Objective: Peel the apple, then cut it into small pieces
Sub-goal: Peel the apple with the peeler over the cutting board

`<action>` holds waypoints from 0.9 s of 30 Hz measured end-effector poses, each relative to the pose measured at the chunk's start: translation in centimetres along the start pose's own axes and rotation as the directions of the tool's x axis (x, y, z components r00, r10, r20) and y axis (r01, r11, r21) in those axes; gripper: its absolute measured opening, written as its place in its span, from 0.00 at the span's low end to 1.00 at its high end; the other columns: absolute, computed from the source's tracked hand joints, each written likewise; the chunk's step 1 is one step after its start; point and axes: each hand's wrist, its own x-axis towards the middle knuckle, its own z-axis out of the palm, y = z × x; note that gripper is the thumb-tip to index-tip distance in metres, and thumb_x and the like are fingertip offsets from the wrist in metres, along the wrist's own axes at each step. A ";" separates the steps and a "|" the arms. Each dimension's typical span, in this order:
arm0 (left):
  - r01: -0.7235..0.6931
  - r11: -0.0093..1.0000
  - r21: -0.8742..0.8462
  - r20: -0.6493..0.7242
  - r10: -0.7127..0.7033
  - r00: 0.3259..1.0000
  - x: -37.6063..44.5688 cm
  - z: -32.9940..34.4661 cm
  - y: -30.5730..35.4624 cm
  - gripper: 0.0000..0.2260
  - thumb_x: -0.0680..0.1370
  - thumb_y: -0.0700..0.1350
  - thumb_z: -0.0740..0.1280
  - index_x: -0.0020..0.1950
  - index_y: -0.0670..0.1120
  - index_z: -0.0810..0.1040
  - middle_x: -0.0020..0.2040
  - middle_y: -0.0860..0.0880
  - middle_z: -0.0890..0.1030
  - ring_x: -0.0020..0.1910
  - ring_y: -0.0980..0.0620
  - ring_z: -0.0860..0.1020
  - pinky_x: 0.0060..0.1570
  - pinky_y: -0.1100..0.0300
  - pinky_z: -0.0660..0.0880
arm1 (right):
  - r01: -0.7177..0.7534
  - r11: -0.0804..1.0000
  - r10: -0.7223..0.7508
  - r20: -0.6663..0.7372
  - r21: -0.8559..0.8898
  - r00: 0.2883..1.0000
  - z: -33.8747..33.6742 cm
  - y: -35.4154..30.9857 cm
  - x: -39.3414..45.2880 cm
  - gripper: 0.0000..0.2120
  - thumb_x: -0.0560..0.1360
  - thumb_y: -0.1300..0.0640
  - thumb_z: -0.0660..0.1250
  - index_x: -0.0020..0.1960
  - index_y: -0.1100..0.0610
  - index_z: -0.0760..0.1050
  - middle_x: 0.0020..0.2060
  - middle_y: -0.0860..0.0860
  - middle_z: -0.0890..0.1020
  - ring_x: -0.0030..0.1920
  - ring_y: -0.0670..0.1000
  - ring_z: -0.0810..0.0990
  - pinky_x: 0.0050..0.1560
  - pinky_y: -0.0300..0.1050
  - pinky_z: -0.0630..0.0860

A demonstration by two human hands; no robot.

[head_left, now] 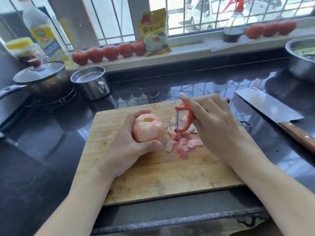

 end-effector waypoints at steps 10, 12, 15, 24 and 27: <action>-0.044 0.996 0.072 0.025 0.042 0.999 -0.1 1.0 0.3 0.36 0.67 0.57 0.82 0.70 0.51 0.71 0.56 0.54 0.80 0.48 0.62 0.82 0.45 0.69 0.76 | 0.074 0.989 -0.070 0.039 -0.126 0.997 0.3 -2.5 0.0 0.21 0.83 0.56 0.55 0.75 0.54 0.71 0.41 0.52 0.75 0.43 0.56 0.74 0.50 0.53 0.67; -0.052 0.997 0.063 0.027 0.050 0.998 0.0 1.0 0.1 0.36 0.65 0.55 0.81 0.69 0.52 0.71 0.57 0.52 0.80 0.49 0.61 0.82 0.47 0.69 0.76 | 0.093 0.986 -0.088 0.040 -0.139 0.995 0.4 -2.9 0.0 0.21 0.83 0.56 0.58 0.75 0.54 0.71 0.40 0.52 0.74 0.42 0.56 0.74 0.49 0.54 0.68; -0.053 0.998 0.044 0.039 0.051 0.998 -0.1 0.9 0.2 0.33 0.67 0.49 0.79 0.69 0.50 0.71 0.55 0.56 0.81 0.50 0.61 0.82 0.47 0.68 0.77 | 0.099 0.983 -0.092 0.055 -0.154 0.994 0.5 -3.1 0.0 0.22 0.82 0.55 0.61 0.76 0.53 0.70 0.40 0.52 0.74 0.42 0.56 0.75 0.49 0.54 0.68; 0.061 0.973 -0.224 0.055 -0.050 0.997 0.2 -0.4 -0.6 0.43 0.58 0.63 0.85 0.69 0.58 0.73 0.60 0.49 0.80 0.55 0.47 0.81 0.55 0.51 0.78 | -0.146 0.944 0.185 0.108 -0.295 0.977 1.0 -0.4 -0.2 0.26 0.78 0.58 0.63 0.76 0.53 0.69 0.46 0.52 0.75 0.51 0.57 0.73 0.53 0.54 0.63; 0.075 0.965 -0.252 0.067 -0.060 0.996 0.5 -0.4 -0.7 0.43 0.57 0.60 0.86 0.68 0.58 0.73 0.61 0.49 0.79 0.57 0.49 0.80 0.54 0.57 0.78 | -0.125 0.969 0.155 0.131 -0.215 0.979 1.1 -1.3 -0.3 0.27 0.75 0.60 0.62 0.75 0.56 0.68 0.51 0.50 0.78 0.54 0.55 0.73 0.55 0.52 0.63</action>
